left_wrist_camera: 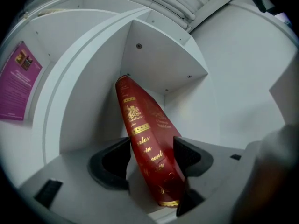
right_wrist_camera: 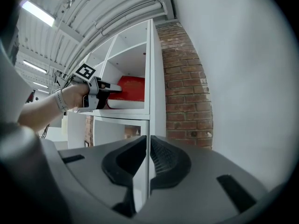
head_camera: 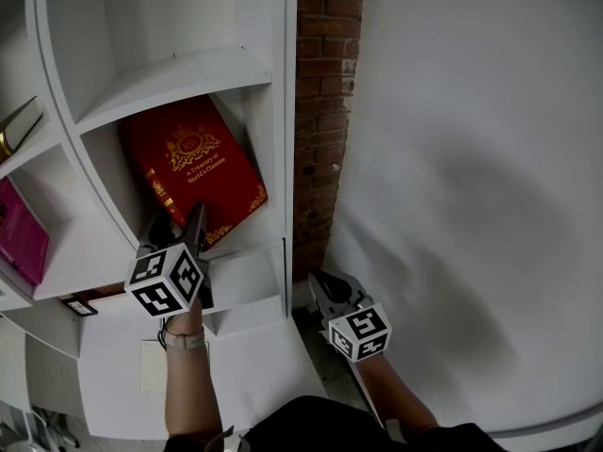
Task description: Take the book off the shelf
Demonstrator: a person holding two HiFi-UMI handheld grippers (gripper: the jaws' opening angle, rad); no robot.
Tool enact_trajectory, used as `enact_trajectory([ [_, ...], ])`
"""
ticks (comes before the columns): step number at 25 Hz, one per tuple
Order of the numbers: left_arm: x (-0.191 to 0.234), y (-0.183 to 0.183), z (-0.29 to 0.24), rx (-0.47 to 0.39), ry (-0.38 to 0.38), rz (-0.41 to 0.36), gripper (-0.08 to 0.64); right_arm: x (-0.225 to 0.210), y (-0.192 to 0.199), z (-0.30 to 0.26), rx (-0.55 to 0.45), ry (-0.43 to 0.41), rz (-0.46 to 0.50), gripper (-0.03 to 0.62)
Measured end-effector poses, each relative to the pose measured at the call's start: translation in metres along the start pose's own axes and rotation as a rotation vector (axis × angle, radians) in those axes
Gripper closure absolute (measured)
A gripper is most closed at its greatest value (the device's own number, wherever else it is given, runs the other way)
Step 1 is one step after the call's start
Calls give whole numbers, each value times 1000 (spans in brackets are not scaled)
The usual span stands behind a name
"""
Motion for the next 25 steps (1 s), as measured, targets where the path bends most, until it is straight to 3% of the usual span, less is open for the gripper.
enact_trajectory([
  [14, -26, 3, 28, -109, 4, -50, 291, -9, 7, 19, -4, -54, -5, 561],
  [18, -34, 1, 37, -153, 43, -16, 298, -11, 7, 25, -11, -64, -6, 560],
  [25, -43, -2, 43, -223, 108, 119, 311, -15, 14, 32, -13, -71, -15, 560],
])
Point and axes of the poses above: the fingertips, and each gripper's own axes: z backward along the fingers, x to its left, y out of its underside, the point moved 7 cm from there along z, backward along the fingers, and after that the axes turned 11 degrees about z, right-handed, at the moved point
